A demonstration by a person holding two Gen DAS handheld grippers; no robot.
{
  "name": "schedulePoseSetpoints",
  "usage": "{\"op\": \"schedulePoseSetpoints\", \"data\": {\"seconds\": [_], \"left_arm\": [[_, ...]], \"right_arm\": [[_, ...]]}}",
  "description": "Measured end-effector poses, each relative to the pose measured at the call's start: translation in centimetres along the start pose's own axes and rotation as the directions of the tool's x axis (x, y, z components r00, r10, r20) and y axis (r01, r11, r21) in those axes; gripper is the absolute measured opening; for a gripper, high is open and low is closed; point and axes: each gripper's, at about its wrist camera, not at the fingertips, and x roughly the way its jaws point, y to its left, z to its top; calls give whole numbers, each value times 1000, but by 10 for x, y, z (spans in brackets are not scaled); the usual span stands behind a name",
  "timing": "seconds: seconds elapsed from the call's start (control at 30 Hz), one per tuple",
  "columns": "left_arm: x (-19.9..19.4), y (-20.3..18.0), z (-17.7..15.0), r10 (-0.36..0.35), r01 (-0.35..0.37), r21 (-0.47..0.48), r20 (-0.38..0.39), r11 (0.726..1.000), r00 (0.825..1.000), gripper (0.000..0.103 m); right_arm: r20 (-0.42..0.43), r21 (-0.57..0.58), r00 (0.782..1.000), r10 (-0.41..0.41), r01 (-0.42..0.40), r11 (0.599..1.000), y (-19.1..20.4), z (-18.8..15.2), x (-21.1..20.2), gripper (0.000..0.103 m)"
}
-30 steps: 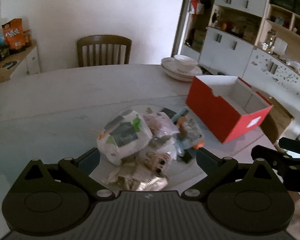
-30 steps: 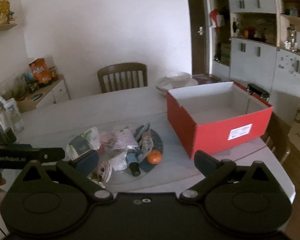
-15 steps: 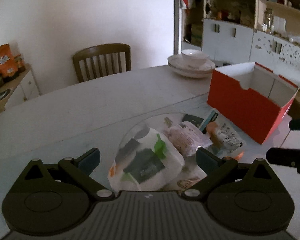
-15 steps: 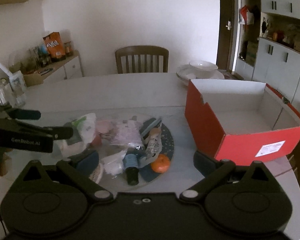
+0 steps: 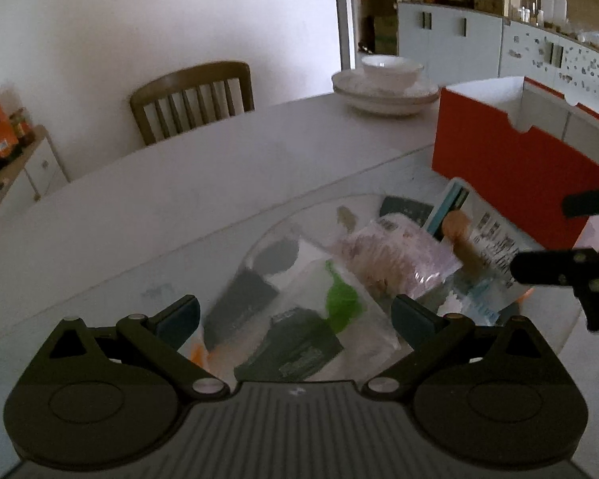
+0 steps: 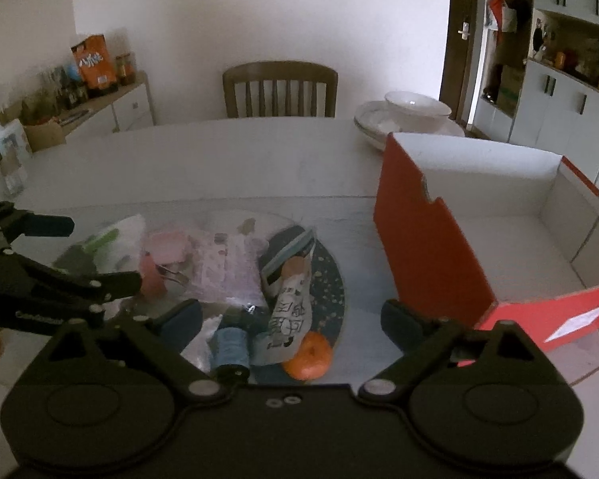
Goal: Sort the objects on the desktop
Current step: 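Grasp the white-green plastic bag with the left gripper while the right grasps a snack packet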
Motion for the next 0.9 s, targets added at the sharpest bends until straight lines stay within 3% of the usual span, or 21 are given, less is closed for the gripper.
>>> {"op": "schedulePoseSetpoints", "data": {"seconds": [0.37, 0.6, 0.7, 0.8, 0.9], "left_arm": [[21, 9, -8, -51, 49, -35, -60, 998, 997, 102], [19, 12, -7, -57, 54, -54, -54, 997, 997, 82], [16, 13, -7, -51, 48, -72, -50, 996, 997, 76], [12, 13, -8, -39, 36, -75, -44, 997, 998, 71], [6, 12, -9, -31, 28, -79, -32, 996, 999, 67]], "right_arm": [[-89, 41, 996, 23, -19, 999, -13, 3, 38, 74], [-127, 47, 991, 44, -39, 998, -12, -1, 47, 56], [-133, 43, 990, 47, -42, 998, -11, 0, 50, 51], [-136, 42, 989, 60, -55, 998, -10, 0, 49, 38], [-125, 38, 990, 63, -58, 998, -9, 2, 46, 34]]}}
